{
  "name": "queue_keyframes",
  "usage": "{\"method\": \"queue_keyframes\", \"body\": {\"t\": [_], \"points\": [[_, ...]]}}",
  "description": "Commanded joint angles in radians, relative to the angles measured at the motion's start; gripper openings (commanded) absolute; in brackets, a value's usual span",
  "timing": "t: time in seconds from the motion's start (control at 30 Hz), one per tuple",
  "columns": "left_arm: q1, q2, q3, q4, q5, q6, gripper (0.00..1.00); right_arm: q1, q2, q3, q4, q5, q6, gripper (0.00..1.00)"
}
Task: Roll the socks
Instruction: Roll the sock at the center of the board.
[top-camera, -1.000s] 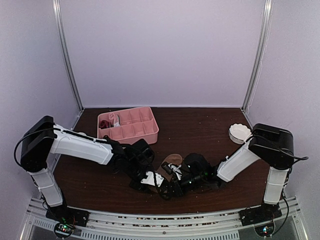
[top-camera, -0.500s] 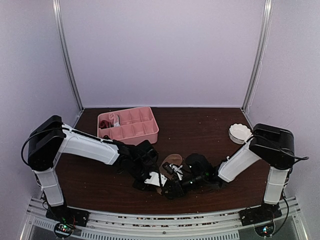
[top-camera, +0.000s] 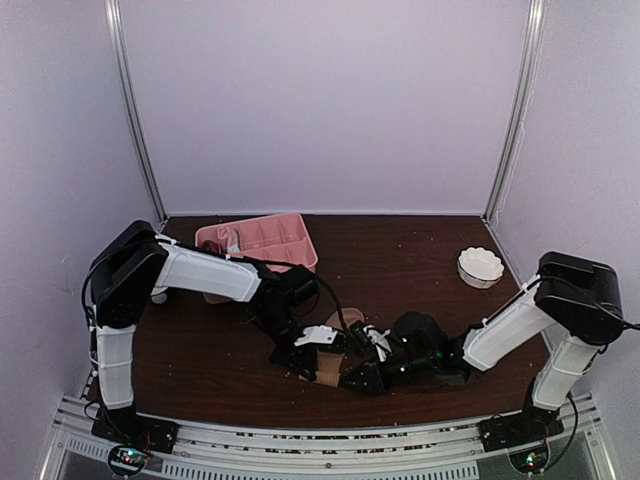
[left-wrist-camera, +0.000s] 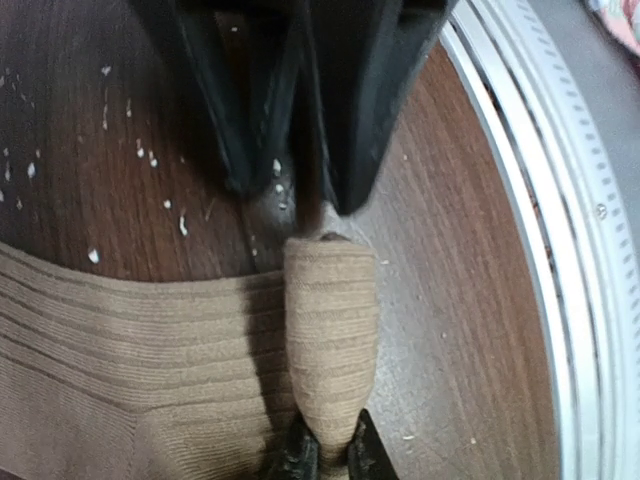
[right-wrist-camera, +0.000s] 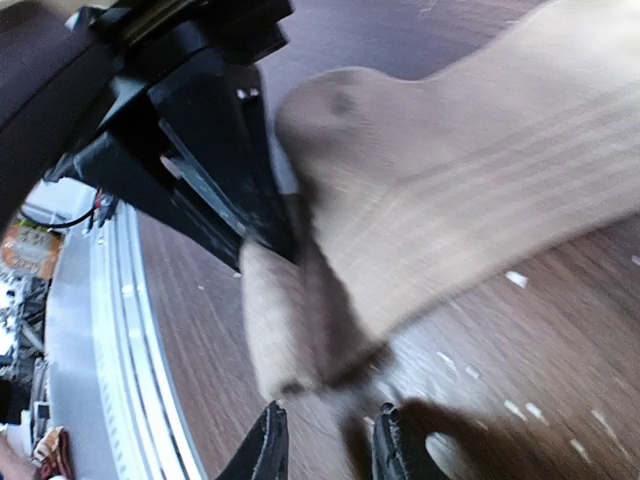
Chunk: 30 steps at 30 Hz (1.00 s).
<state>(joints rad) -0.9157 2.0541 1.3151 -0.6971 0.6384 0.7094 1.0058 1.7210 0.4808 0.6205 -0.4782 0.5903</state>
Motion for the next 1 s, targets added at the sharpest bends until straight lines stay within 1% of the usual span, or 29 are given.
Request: {"method": "queue_keyframes", "body": {"t": [0.0,0.07,0.1,0.13,0.17,0.2,0.23,0.3,0.37,0.4,0.47,0.5,0.53,0.57,0.6,0.67,0.73,0.8,0.87,0.97], "points": [[0.009,0.077,0.023,-0.204,0.029,-0.04,0.01,0.001,-0.05,-0.086,-0.156,0.178,-0.015,0.31],[0.011,0.092,0.047,-0.234,0.036,-0.047,0.01,0.002,-0.108,-0.127,-0.139,0.232,-0.014,0.32],[0.013,0.104,0.063,-0.252,0.043,-0.054,0.01,0.004,-0.138,-0.146,-0.132,0.261,-0.016,0.34],[0.014,0.117,0.08,-0.274,0.049,-0.056,0.01,0.008,-0.176,-0.165,-0.129,0.296,-0.021,0.45],[0.014,0.132,0.1,-0.296,0.05,-0.061,0.01,0.012,-0.213,-0.18,-0.133,0.331,-0.029,0.85],[0.014,0.144,0.114,-0.312,0.05,-0.065,0.01,0.016,-0.252,-0.191,-0.15,0.376,-0.041,0.98],[0.014,0.155,0.126,-0.327,0.048,-0.069,0.01,0.022,-0.296,-0.195,-0.184,0.432,-0.056,1.0],[0.014,0.17,0.144,-0.344,0.04,-0.077,0.01,0.039,-0.398,-0.199,-0.261,0.559,-0.08,1.0],[0.015,0.185,0.16,-0.36,0.037,-0.079,0.01,0.044,-0.507,-0.224,-0.289,0.687,-0.065,1.0],[0.016,0.191,0.169,-0.368,0.039,-0.078,0.01,0.044,-0.559,-0.252,-0.281,0.734,-0.034,1.0],[0.018,0.201,0.177,-0.377,0.043,-0.078,0.01,0.041,-0.64,-0.323,-0.251,0.824,0.102,1.0],[0.019,0.209,0.183,-0.382,0.042,-0.078,0.01,0.03,-0.662,-0.352,-0.208,0.811,0.11,1.0],[0.021,0.216,0.192,-0.388,0.043,-0.076,0.01,0.028,-0.672,-0.367,-0.163,0.762,0.033,1.0],[0.022,0.224,0.197,-0.393,0.046,-0.076,0.01,0.043,-0.669,-0.353,-0.173,0.736,-0.05,1.0],[0.025,0.23,0.203,-0.396,0.052,-0.076,0.01,0.09,-0.66,-0.329,-0.213,0.765,-0.117,1.0],[0.032,0.251,0.218,-0.408,0.061,-0.076,0.01,0.222,-0.618,-0.279,-0.267,0.872,-0.253,1.0],[0.041,0.266,0.23,-0.419,0.07,-0.075,0.01,0.333,-0.559,-0.258,-0.244,0.927,-0.386,1.0],[0.052,0.278,0.24,-0.427,0.079,-0.073,0.01,0.425,-0.495,-0.244,-0.195,0.964,-0.473,0.99],[0.06,0.286,0.244,-0.434,0.08,-0.071,0.01,0.476,-0.419,-0.216,-0.144,0.963,-0.536,0.93],[0.063,0.295,0.243,-0.435,0.066,-0.07,0.01,0.515,-0.28,-0.103,-0.148,0.943,-0.625,0.82]]}}
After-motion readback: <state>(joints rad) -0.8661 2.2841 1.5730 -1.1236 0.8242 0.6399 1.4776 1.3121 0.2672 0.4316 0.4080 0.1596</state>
